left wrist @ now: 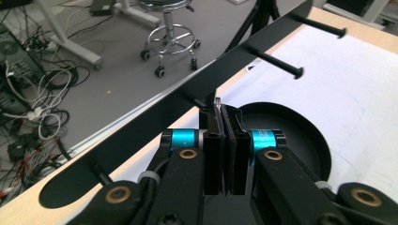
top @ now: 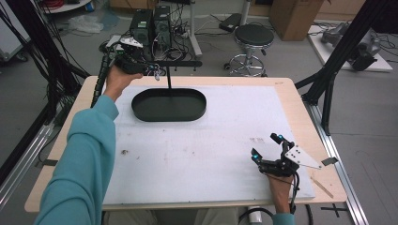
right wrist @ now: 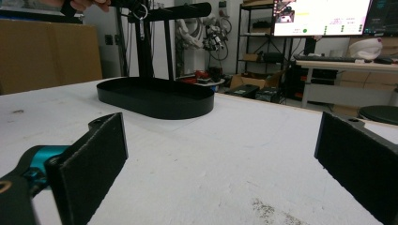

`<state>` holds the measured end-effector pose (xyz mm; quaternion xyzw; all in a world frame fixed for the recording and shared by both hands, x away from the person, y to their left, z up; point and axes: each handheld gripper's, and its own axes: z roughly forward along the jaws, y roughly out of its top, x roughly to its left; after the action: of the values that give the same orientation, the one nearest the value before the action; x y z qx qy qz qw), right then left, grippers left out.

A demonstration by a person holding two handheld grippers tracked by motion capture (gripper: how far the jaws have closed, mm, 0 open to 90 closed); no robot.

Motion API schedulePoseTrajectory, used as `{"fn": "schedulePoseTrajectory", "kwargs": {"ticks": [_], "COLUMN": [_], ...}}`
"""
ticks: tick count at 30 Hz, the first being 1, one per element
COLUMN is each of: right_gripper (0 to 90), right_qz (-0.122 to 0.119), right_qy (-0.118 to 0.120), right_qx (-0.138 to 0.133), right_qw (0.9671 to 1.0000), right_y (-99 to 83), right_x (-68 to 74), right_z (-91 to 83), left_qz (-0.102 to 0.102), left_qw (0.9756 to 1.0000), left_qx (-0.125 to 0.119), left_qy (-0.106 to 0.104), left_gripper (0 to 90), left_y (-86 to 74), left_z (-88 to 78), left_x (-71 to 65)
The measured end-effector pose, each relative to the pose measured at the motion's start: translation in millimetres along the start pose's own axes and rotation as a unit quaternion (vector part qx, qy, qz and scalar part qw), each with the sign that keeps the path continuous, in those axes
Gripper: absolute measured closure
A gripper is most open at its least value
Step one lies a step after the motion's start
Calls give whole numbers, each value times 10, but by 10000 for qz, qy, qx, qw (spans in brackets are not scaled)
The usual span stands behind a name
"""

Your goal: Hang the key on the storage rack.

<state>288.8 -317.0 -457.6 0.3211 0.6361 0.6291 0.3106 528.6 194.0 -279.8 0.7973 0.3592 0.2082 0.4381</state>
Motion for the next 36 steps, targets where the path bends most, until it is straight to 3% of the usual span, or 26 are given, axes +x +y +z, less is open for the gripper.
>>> {"fn": "schedulePoseTrajectory", "kwargs": {"ticks": [2, 5, 8, 10, 11, 15, 20, 24, 31, 33, 36], "right_gripper": [22, 22, 22, 22, 22, 22, 22, 22, 22, 22, 22], "right_qz": [-11, -14, -10, -5, -4, -43, -1, -38, -77, -96, -91], "right_qy": [6, 14, 8, 14, 6, -6, -21, -30, -20, -24, -29], "right_qx": [-13, -7, 2, 12, 18, 19, 27, 71, 82, 65, 66], "right_qw": [10000, 10000, 10000, 10000, 10000, 10000, 10000, 10000, 9999, 9999, 9999], "right_y": [0, 0, 1, 1, 1, 2, 2, 5, 5, 5, 4], "right_x": [0, -1, 1, 2, 1, 6, 4, 11, 18, 18, 18], "right_z": [2, 0, 1, 0, 1, 0, 3, 10, 12, 13, 9], "left_qz": [-175, -272, -161, -200, -201, -53, 115, 205, 12, -5, 106], "left_qw": [9996, 9985, 9979, 9977, 9974, 9913, 9872, 9842, 9755, 9750, 9780], "left_qx": [-178, -419, -504, -581, -657, -1316, -1573, -1718, -2123, -2116, -1987], "left_qy": [99, 216, 379, 294, 195, -66, -229, -370, -573, -681, -629], "left_gripper": [713, 571, 336, 88, 16, 17, 17, 17, 17, 17, 17], "left_y": [-5, -1, -1, -7, -21, -155, -503, -820, -1405, -1541, -1710], "left_z": [-25, -85, -179, -250, -305, -629, -979, -1158, -1326, -1348, -1367], "left_x": [27, 40, -10, -44, -63, -172, -331, -428, -580, -635, -726]}}
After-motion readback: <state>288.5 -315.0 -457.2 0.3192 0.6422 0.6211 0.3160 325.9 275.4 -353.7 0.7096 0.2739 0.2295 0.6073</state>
